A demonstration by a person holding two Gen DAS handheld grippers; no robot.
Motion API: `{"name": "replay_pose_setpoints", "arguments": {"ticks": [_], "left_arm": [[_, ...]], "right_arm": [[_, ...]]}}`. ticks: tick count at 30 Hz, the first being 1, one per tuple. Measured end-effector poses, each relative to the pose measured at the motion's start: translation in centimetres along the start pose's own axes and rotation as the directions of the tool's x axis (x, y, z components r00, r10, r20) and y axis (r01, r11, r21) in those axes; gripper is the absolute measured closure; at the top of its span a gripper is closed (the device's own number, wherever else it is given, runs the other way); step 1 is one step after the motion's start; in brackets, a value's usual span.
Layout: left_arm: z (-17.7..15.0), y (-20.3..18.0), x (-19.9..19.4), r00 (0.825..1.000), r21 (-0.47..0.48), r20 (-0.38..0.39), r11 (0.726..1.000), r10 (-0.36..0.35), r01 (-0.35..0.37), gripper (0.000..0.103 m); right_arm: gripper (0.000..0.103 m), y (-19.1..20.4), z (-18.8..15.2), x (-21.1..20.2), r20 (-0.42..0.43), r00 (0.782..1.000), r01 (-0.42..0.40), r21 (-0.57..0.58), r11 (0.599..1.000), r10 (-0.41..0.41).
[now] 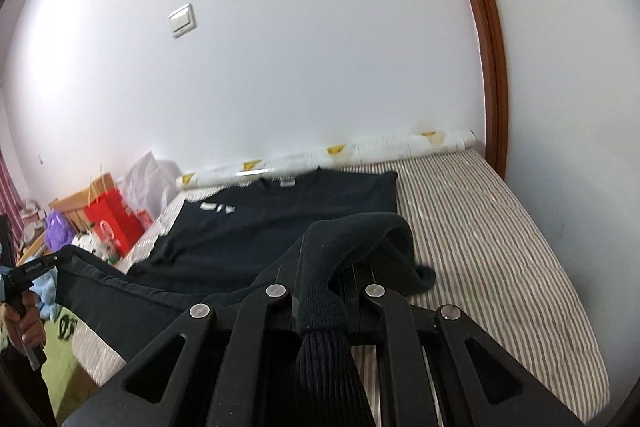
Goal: Fold small clothes
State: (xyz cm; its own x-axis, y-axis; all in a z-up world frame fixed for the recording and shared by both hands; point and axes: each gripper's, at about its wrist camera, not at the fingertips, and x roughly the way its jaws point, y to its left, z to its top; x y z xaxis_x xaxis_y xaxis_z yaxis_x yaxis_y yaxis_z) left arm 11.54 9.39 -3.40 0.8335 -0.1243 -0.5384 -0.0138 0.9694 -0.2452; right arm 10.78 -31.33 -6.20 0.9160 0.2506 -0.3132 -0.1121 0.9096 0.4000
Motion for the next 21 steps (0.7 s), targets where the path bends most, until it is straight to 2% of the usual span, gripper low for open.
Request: {"name": "replay_pose_setpoints", "arguments": {"ticks": [6,12,15,21], "left_arm": [[3.6,-0.7,4.7,1.0,0.01,0.013,1.0,-0.001,0.0,0.096],[6.8,-1.0,11.0,1.0,0.022,0.004,1.0,0.01,-0.01,0.096],[7.6,-0.8,14.0,1.0,0.019,-0.006,1.0,0.016,-0.016,0.096],[7.9,-0.4,21.1,0.996,0.011,-0.074,0.999,0.043,-0.042,0.096]], "right_arm": [[0.094,-1.2,2.9,5.1,-0.01,1.0,0.004,0.051,0.999,-0.003],[0.094,-2.3,5.0,10.9,-0.027,1.0,0.011,0.066,0.998,-0.009],[0.094,-3.0,5.5,14.6,-0.034,0.999,0.019,0.072,0.997,-0.017],[0.094,-4.5,5.3,21.0,-0.087,0.996,0.041,0.12,0.992,-0.03]]}}
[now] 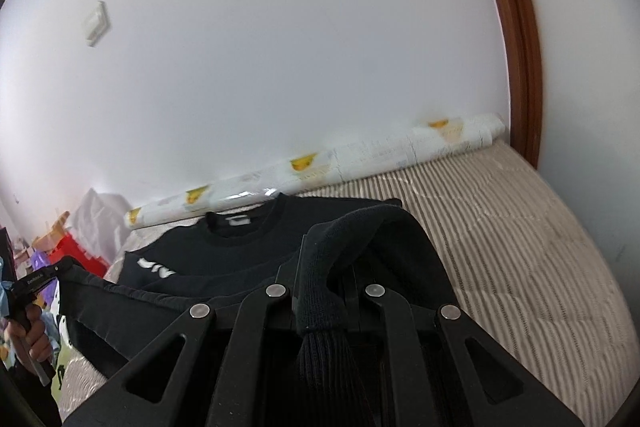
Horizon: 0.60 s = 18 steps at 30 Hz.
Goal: Fold small clothes
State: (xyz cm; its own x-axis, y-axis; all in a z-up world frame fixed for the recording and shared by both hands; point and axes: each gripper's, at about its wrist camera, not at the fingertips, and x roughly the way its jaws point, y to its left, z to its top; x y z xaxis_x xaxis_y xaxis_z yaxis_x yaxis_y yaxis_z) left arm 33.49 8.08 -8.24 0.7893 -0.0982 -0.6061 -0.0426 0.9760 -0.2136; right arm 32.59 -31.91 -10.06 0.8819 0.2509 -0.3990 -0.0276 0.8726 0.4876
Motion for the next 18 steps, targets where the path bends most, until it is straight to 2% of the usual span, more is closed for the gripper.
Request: {"name": "replay_pose_setpoints", "arguments": {"ticks": [4,10,18], "left_arm": [[-0.1,-0.1,3.7,0.999,0.012,-0.038,0.999,0.038,-0.038,0.096],[-1.1,1.0,7.3,0.994,-0.034,-0.104,0.998,0.042,-0.046,0.096],[-1.8,0.7,8.7,0.989,-0.006,-0.127,0.997,0.07,-0.071,0.094]], "right_arm": [[0.094,-0.7,-0.1,4.4,-0.072,0.997,0.043,0.011,0.999,-0.042],[0.094,-1.2,-1.5,9.3,-0.177,0.971,0.163,-0.012,0.987,-0.162],[0.09,-1.7,-1.4,10.2,-0.239,0.96,0.146,-0.009,0.989,-0.144]]}}
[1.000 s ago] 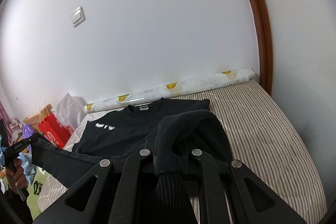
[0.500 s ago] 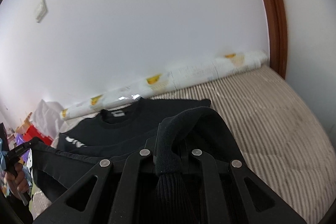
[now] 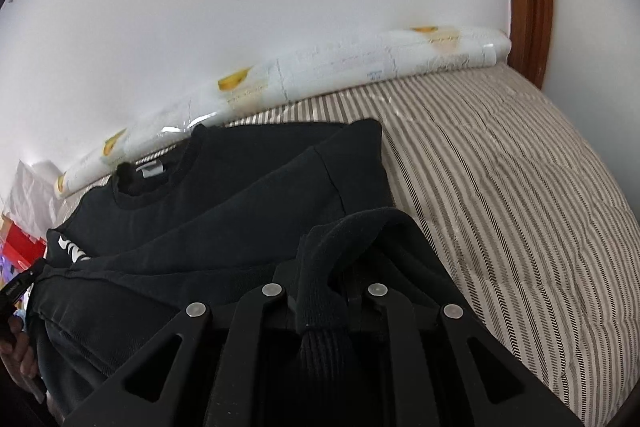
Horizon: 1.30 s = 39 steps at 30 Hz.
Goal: Fold small clothes
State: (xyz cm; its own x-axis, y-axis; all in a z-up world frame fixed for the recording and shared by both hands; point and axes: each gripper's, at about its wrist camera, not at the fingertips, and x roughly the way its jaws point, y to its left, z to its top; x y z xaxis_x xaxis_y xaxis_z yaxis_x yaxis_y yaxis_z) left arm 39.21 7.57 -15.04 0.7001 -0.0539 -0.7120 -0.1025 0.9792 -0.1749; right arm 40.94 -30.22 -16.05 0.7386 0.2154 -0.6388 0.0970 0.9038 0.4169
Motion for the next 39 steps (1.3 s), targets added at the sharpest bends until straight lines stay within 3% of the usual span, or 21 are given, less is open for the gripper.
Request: {"name": "replay_pose_setpoints", "arguments": {"ticks": [3,5,8,10,16,20,23,31,35,39], "left_arm": [[0.1,0.2,-1.0,1.0,-0.004,-0.01,1.0,-0.022,0.022,0.086],[0.1,0.5,-2.0,0.999,-0.005,-0.012,0.999,-0.038,0.038,0.068],[-0.5,0.8,-4.4,0.999,0.01,0.021,1.0,-0.027,0.027,0.059],[-1.3,0.9,-5.8,0.999,0.023,0.019,0.999,-0.046,0.046,0.059],[-4.6,1.0,-8.9,0.996,0.054,0.013,0.995,-0.089,0.088,0.058],[-6.4,0.2,-9.0,0.992,0.082,-0.018,0.989,-0.126,0.127,0.058],[-7.1,-1.0,-7.8,0.991,0.105,-0.053,0.987,-0.12,0.125,0.058],[-5.9,-3.0,-3.6,0.997,0.166,-0.046,0.985,0.054,-0.046,0.048],[-4.3,-2.7,-2.6,0.998,0.133,-0.041,0.991,0.04,-0.034,0.048],[-2.2,-2.0,-1.7,0.999,0.085,-0.028,0.996,-0.024,0.027,0.049]], "right_arm": [[0.085,0.2,0.0,-1.9,0.01,1.0,-0.015,-0.034,0.999,0.015],[0.081,0.3,-0.4,-3.9,0.03,0.999,-0.018,-0.047,0.999,0.019],[0.073,1.0,-1.8,-7.2,0.074,0.997,-0.006,-0.096,0.995,0.013],[0.066,1.5,-2.9,-8.8,0.099,0.995,-0.003,-0.131,0.991,0.016],[0.066,3.4,-7.0,-11.8,0.096,0.992,-0.061,-0.19,0.98,0.081],[0.067,4.3,-8.7,-11.0,0.036,0.993,-0.107,-0.199,0.974,0.117],[0.069,4.4,-9.4,-9.0,-0.015,0.997,-0.079,-0.194,0.978,0.078],[0.075,3.6,-7.7,-5.5,-0.026,1.0,-0.013,-0.147,0.989,0.01],[0.075,3.9,-6.2,-4.7,-0.014,1.0,-0.008,-0.162,0.987,0.006],[0.075,3.9,-3.7,-3.4,-0.019,0.998,-0.057,-0.123,0.991,0.055]]}}
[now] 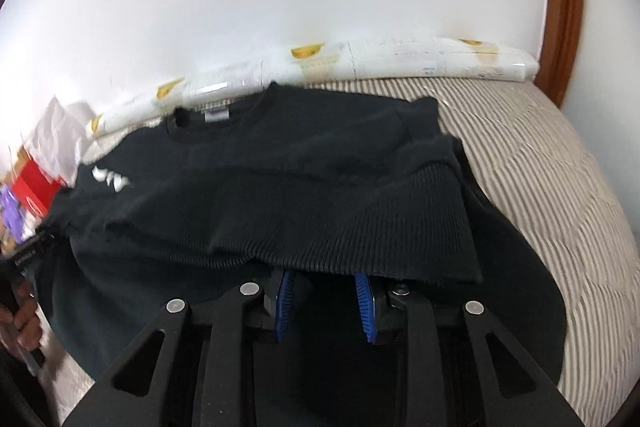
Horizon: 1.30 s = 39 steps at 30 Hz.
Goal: Fold small clothes
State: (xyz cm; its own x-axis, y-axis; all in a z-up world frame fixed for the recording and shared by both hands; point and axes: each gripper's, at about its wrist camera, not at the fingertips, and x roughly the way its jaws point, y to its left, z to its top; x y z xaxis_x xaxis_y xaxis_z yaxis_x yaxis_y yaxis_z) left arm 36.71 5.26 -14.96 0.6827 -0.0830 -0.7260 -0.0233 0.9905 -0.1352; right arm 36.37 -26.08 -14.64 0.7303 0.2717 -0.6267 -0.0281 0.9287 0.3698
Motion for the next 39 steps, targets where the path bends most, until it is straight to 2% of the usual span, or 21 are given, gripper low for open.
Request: {"name": "replay_pose_setpoints", "arguments": {"ticks": [7,11,15,18,22,27,28,29,30,31,32,34,37,39], "left_arm": [[4.6,2.1,1.7,0.999,-0.085,0.013,0.996,-0.035,0.036,0.049],[5.5,2.6,2.4,1.0,-0.053,0.01,0.999,-0.003,0.003,0.049],[6.3,2.4,3.4,1.0,0.007,0.0,1.0,0.02,-0.02,0.049],[7.1,1.7,4.8,0.999,0.058,-0.02,0.998,0.025,-0.024,0.049],[7.9,0.1,7.4,0.997,0.127,-0.073,0.992,0.031,-0.021,0.051],[7.9,-0.9,9.5,0.992,0.189,-0.105,0.981,0.065,-0.044,0.052],[7.9,-0.8,9.6,0.992,0.188,-0.106,0.981,0.063,-0.042,0.056],[7.9,-0.9,9.7,0.992,0.187,-0.11,0.982,0.057,-0.036,0.066],[7.9,-1.0,9.8,0.992,0.194,-0.114,0.981,0.05,-0.028,0.07],[7.8,-1.2,9.7,0.993,0.204,-0.103,0.978,0.065,-0.043,0.077],[7.7,-1.4,9.3,0.993,0.214,-0.075,0.974,0.09,-0.072,0.089],[7.7,-1.1,8.3,0.997,0.2,-0.034,0.978,0.065,-0.057,0.092],[7.6,0.0,6.1,0.996,0.142,0.059,0.987,0.071,-0.079,0.093],[7.7,0.9,5.0,0.992,0.101,0.103,0.991,0.079,-0.09,0.093]], "right_arm": [[0.074,-0.2,5.7,1.9,0.047,0.999,0.023,0.021,1.0,-0.024],[0.072,-0.5,6.9,2.2,0.071,0.995,0.072,-0.026,0.997,-0.07],[0.059,-2.8,6.7,3.5,0.059,0.991,0.124,-0.012,0.992,-0.123],[0.055,-4.2,7.1,5.1,0.007,0.994,0.107,0.006,0.994,-0.107],[0.05,-4.4,7.8,6.5,0.001,0.994,0.112,-0.006,0.994,-0.112],[0.05,-3.7,8.6,8.4,-0.027,0.994,0.104,-0.05,0.993,-0.105],[0.05,-3.6,8.7,9.1,-0.034,0.993,0.115,-0.062,0.991,-0.117],[0.05,-3.6,8.7,9.5,-0.039,0.992,0.119,-0.065,0.991,-0.122],[0.05,-3.4,8.6,9.8,-0.044,0.991,0.121,-0.069,0.99,-0.125],[0.055,-3.1,8.6,10.0,-0.037,0.991,0.125,-0.081,0.989,-0.128],[0.06,-2.9,8.6,9.9,-0.027,0.991,0.131,-0.088,0.987,-0.134],[0.077,-2.7,8.7,9.1,0.011,0.994,0.109,-0.093,0.99,-0.108],[0.083,-3.0,8.9,6.9,0.103,0.992,0.076,-0.072,0.994,-0.069],[0.083,-4.5,9.1,5.6,0.143,0.987,0.074,-0.001,0.997,-0.073]]}}
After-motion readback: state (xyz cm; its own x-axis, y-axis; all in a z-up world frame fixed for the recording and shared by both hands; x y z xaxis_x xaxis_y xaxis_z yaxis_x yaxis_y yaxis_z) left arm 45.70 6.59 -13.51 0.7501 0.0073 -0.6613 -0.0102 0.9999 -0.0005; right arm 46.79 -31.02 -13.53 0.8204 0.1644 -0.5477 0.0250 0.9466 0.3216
